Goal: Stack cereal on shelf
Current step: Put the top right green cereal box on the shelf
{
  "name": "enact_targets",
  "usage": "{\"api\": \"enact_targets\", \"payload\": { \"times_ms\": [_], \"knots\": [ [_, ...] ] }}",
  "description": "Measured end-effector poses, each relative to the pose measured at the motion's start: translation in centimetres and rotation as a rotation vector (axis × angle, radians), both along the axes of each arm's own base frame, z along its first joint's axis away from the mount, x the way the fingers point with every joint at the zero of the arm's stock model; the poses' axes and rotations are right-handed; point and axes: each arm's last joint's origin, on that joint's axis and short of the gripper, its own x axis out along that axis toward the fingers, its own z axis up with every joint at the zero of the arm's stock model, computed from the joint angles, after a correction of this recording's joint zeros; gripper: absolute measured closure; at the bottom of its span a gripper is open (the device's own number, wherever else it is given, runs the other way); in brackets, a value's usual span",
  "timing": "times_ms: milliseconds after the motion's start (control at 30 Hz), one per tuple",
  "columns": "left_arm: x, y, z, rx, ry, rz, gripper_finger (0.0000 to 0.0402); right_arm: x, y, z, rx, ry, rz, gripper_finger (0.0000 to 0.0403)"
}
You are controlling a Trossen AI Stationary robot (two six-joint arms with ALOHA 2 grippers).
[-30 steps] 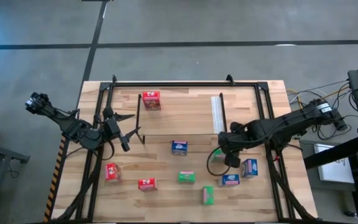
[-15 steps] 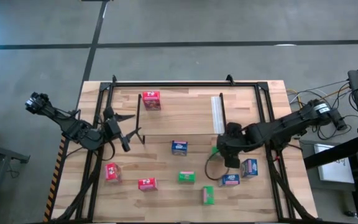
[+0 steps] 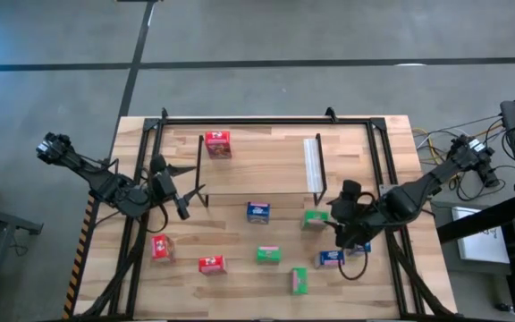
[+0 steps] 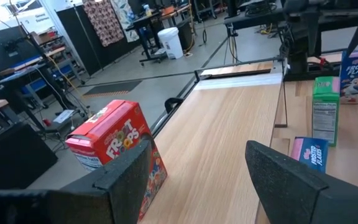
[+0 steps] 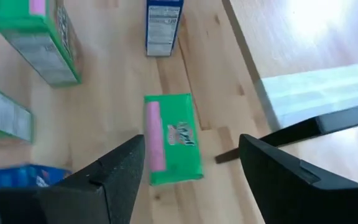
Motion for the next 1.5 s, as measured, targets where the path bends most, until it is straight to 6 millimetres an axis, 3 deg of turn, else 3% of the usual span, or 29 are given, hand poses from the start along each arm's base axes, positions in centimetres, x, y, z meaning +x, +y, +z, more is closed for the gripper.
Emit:
{"api": "enact_targets", "payload": {
  "times_ms": [133,267,433,567,1100,1500],
  "knots": [
    [0.0,0.0,0.2,0.004,-0.009,-0.001,0.0157,0.3,-0.2,-0.4,-0.013,-0.034,-0.102,0.0147],
    [0.0,0.0,0.2,0.005,-0.009,0.0,0.0157,0.6,-0.3,-0.7,-0.053,-0.006,-0.129,0.0114],
    [0.0,0.0,0.2,0.011,-0.006,-0.002,0.0157,0.9,0.1,-1.1,0.043,0.084,-0.075,0.0063],
    [0.1,0.0,0.3,0.021,-0.005,-0.004,0.0157,1.1,0.3,-1.5,0.07,0.11,-0.075,0.0047],
    [0.1,-0.1,0.4,0.035,-0.006,-0.008,0.0157,3.2,-0.1,-2.9,0.006,0.142,-0.042,0.0068],
    [0.1,-0.1,0.4,0.035,-0.005,-0.009,0.0157,3.4,0.0,-4.2,-0.015,0.18,-0.043,0.0102]
  ]
}}
